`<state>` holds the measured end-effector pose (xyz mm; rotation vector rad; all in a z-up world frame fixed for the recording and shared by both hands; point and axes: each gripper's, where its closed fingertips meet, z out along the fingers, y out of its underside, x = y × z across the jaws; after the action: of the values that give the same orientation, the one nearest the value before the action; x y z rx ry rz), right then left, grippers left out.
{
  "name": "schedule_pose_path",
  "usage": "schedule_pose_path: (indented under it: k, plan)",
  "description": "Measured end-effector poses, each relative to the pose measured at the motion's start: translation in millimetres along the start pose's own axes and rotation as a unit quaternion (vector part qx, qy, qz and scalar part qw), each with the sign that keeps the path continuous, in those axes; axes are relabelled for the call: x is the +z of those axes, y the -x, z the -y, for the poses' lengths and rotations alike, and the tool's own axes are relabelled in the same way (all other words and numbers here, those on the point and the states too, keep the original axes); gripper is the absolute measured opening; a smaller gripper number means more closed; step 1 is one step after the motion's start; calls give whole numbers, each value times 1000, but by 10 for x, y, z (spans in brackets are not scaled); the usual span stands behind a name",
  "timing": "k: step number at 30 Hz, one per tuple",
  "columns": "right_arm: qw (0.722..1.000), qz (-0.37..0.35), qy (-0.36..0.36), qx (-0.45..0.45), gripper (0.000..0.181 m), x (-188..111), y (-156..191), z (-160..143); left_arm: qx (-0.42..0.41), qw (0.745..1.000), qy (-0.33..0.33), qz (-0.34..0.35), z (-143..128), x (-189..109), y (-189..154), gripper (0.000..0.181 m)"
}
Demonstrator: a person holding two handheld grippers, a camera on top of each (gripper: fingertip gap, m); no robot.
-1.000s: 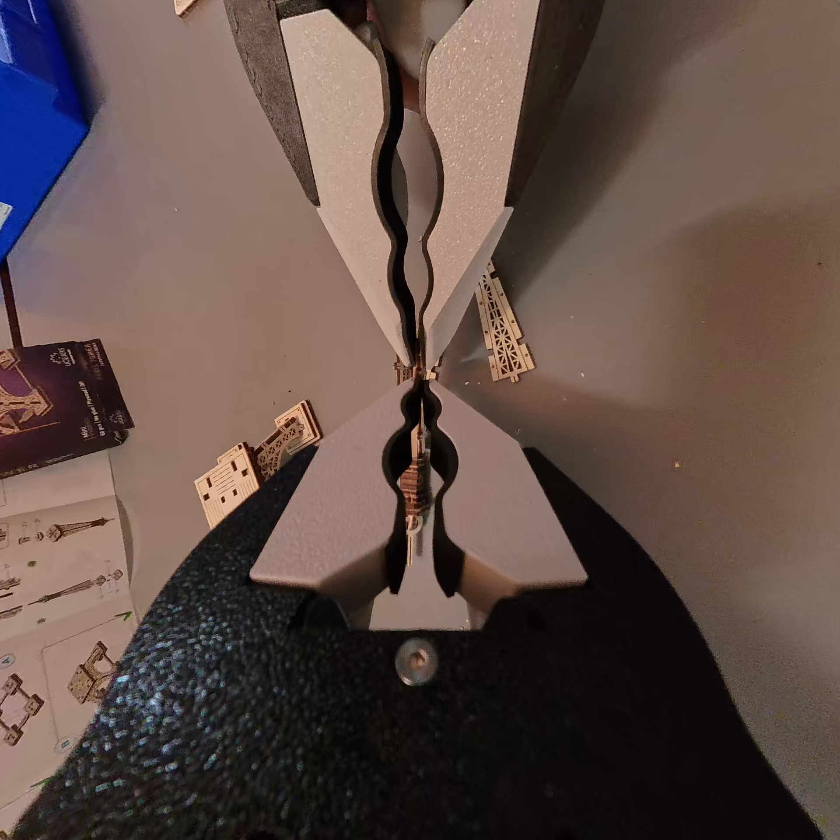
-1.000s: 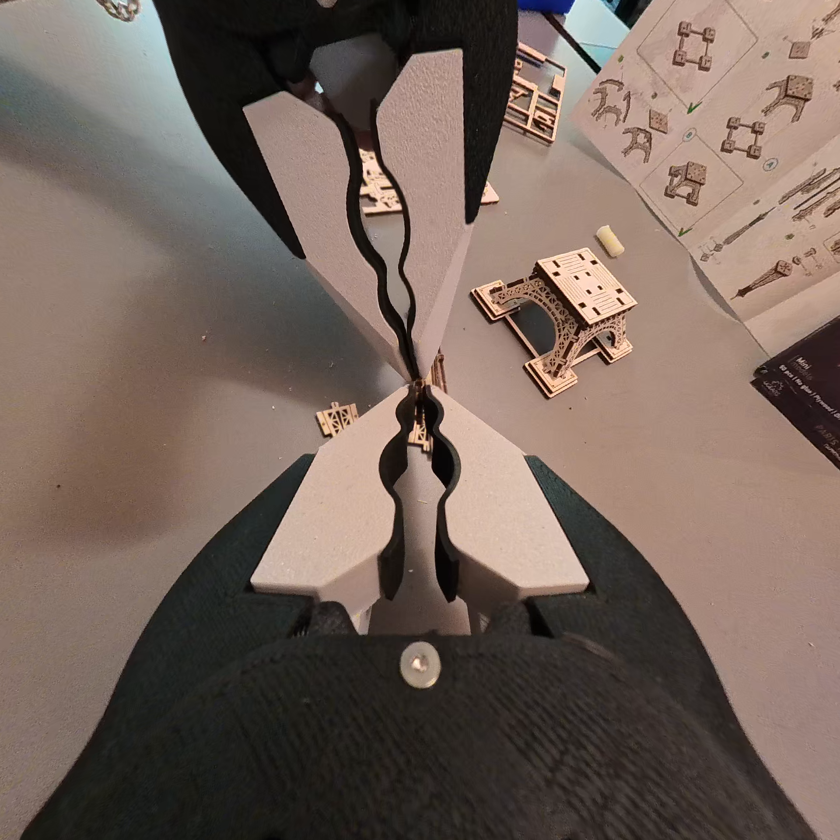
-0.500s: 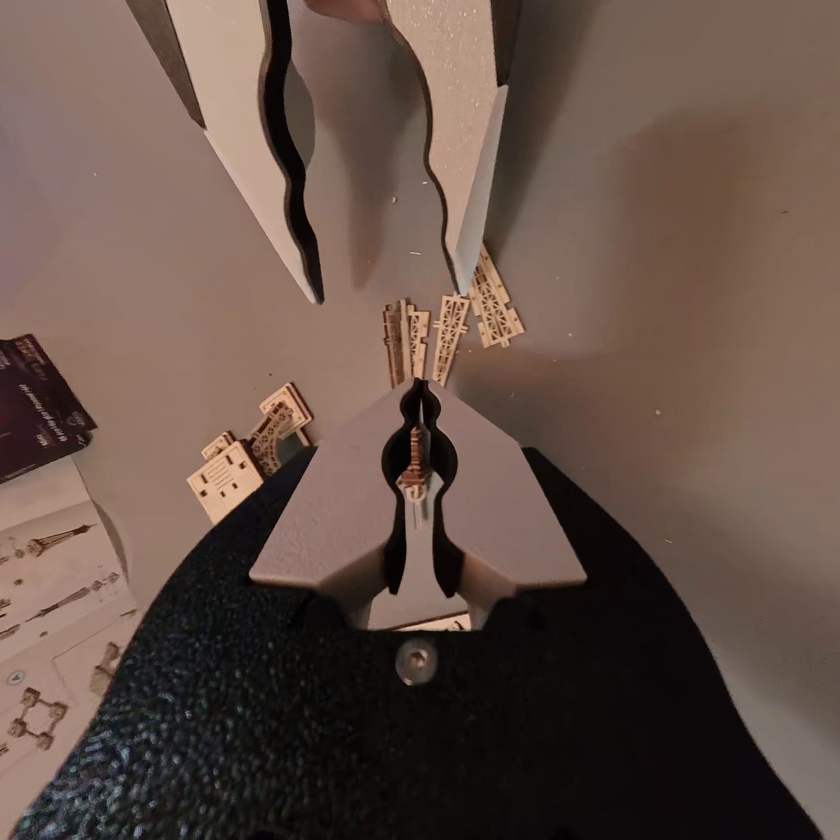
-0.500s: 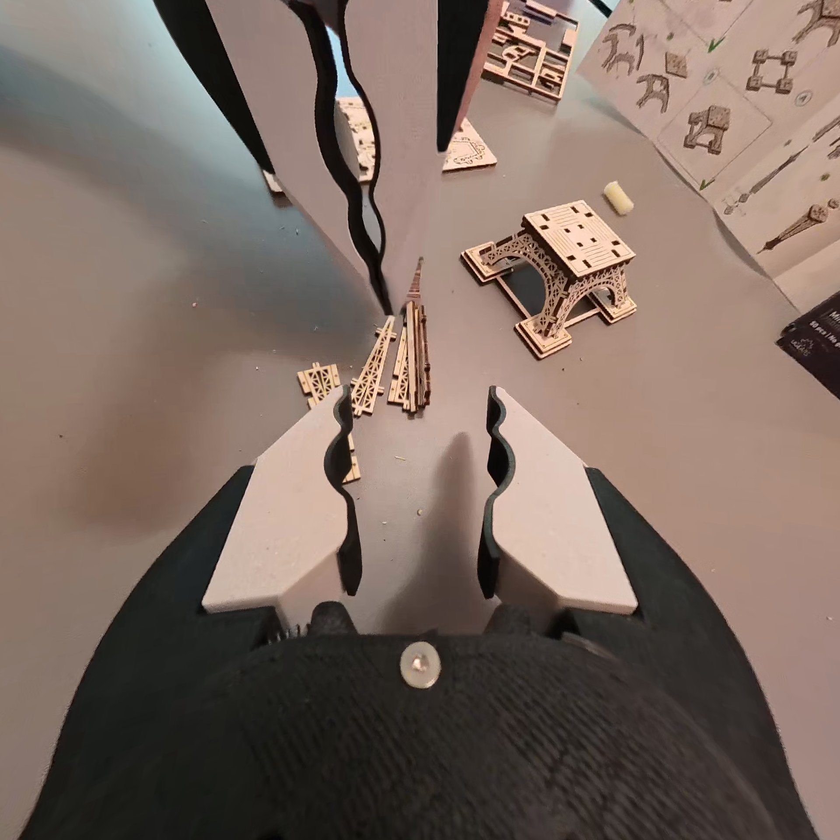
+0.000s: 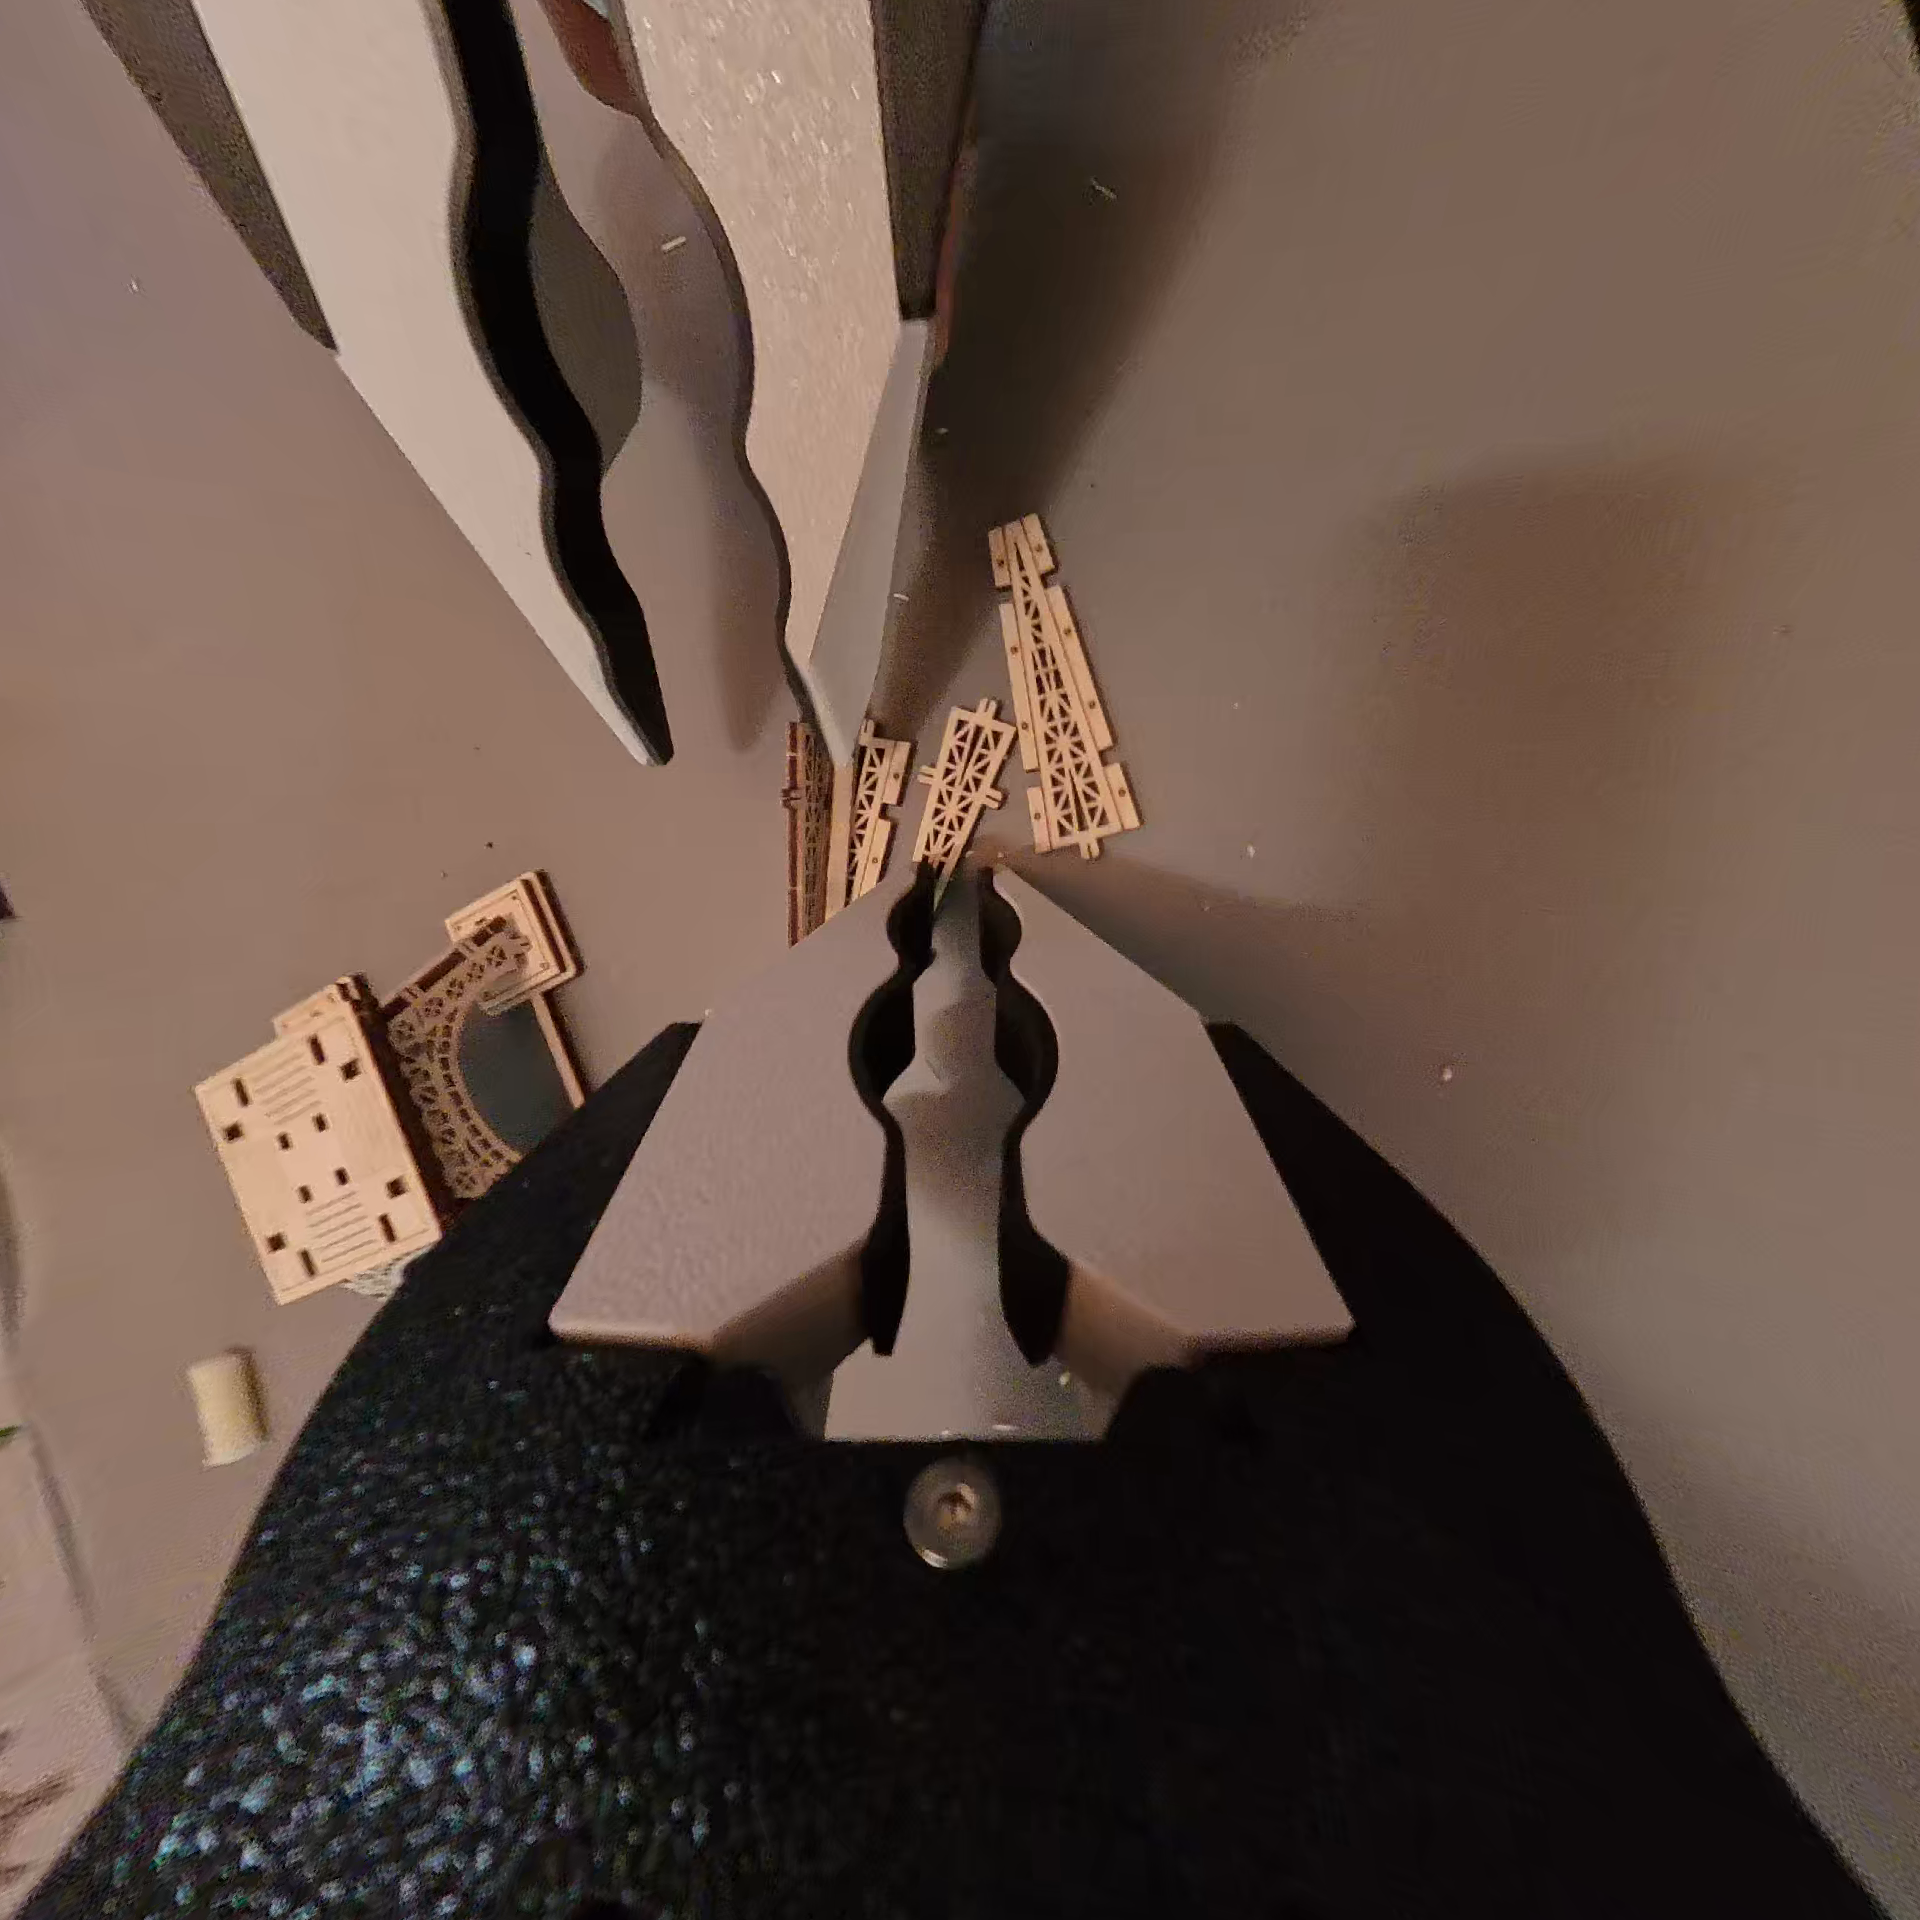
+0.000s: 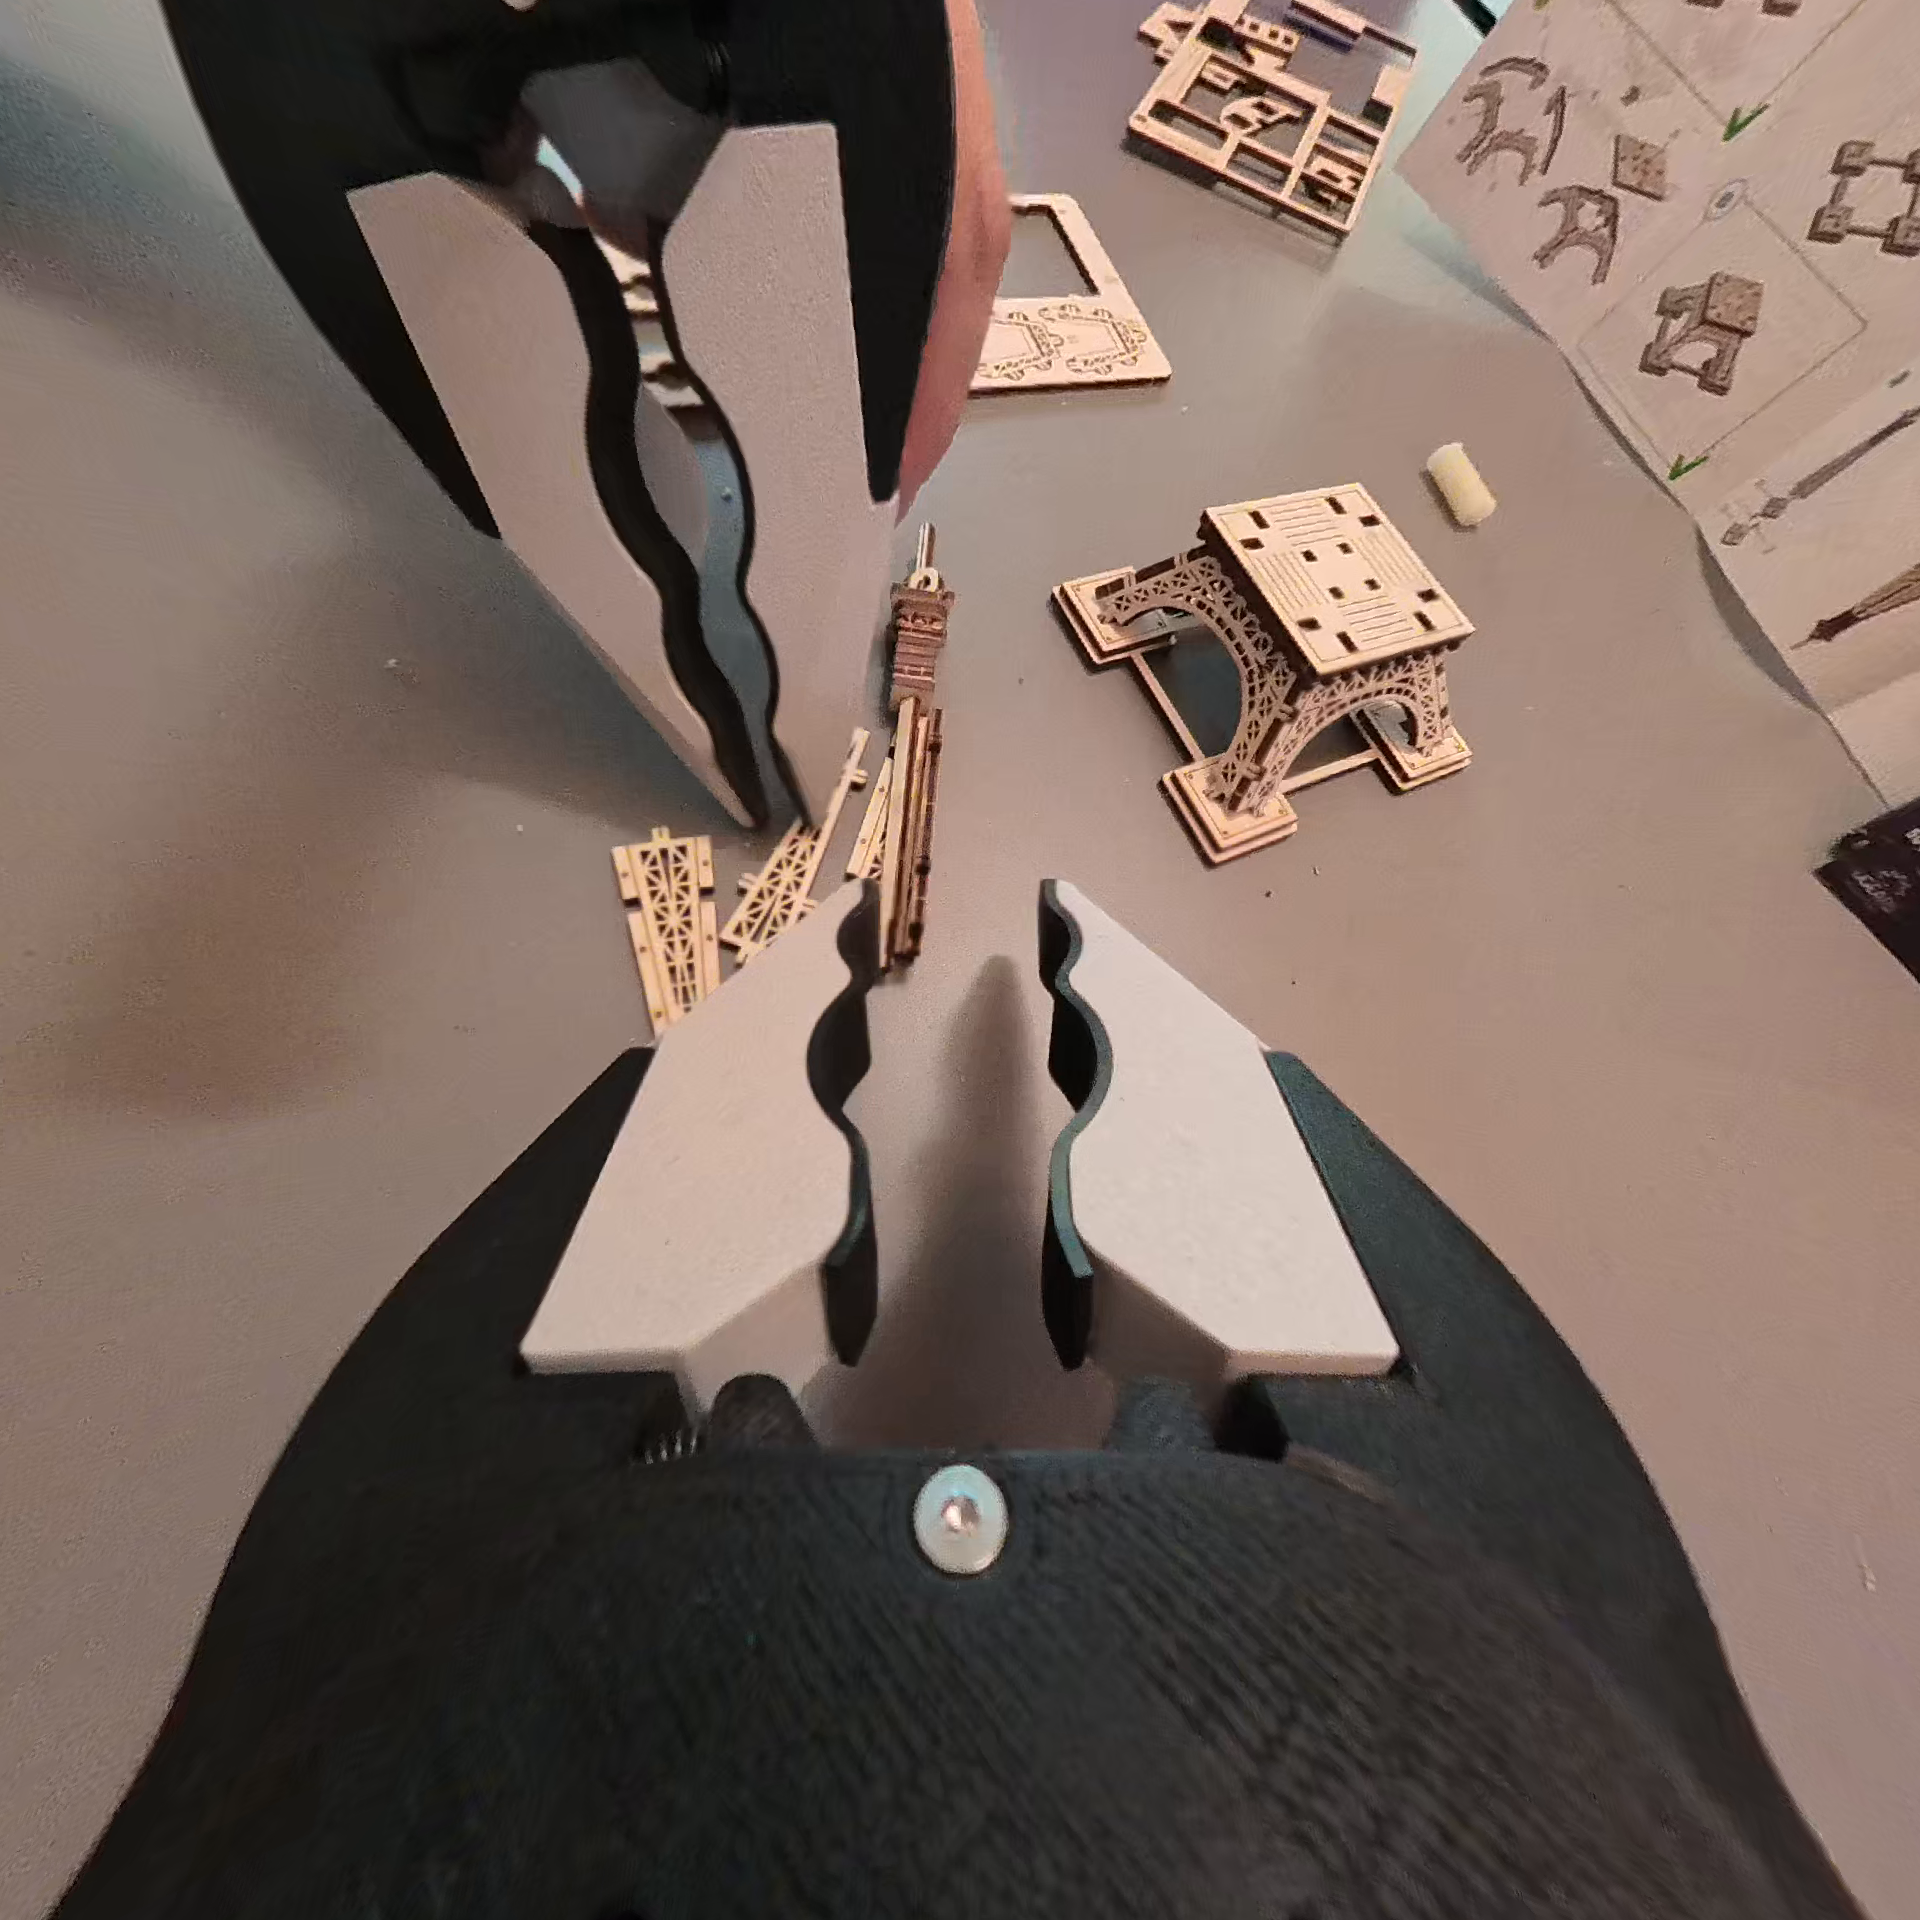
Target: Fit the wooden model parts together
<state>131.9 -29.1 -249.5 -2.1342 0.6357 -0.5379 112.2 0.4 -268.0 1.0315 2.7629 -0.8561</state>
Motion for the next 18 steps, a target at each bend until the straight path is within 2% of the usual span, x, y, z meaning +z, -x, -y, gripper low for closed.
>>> schedule_pose_path:
  k: [1,3,6,7,10,14,18]
  plan:
    - [1000,0,1,-1,26,18,-13,9,-18,1000,-5,-4,5,4,1,7]
    - [1000,15,-3,2,22,43,9,50,-48,999,-12,-2,6,5,15,4]
    - [999,32,-2,-2,2,71,34,84,-72,997,-22,12,0,2,26,0]
    - [999,39,-4,-4,1,79,56,98,-77,997,-24,15,-4,-4,20,1]
    - [1000,29,6,-7,14,85,39,66,-83,995,-25,58,-82,-112,88,15]
    - [999,35,8,-16,15,38,98,11,-133,984,-27,120,-370,-356,263,14]
    - [998,33,27,-38,22,76,138,-57,-147,982,-11,122,-566,-328,311,14]
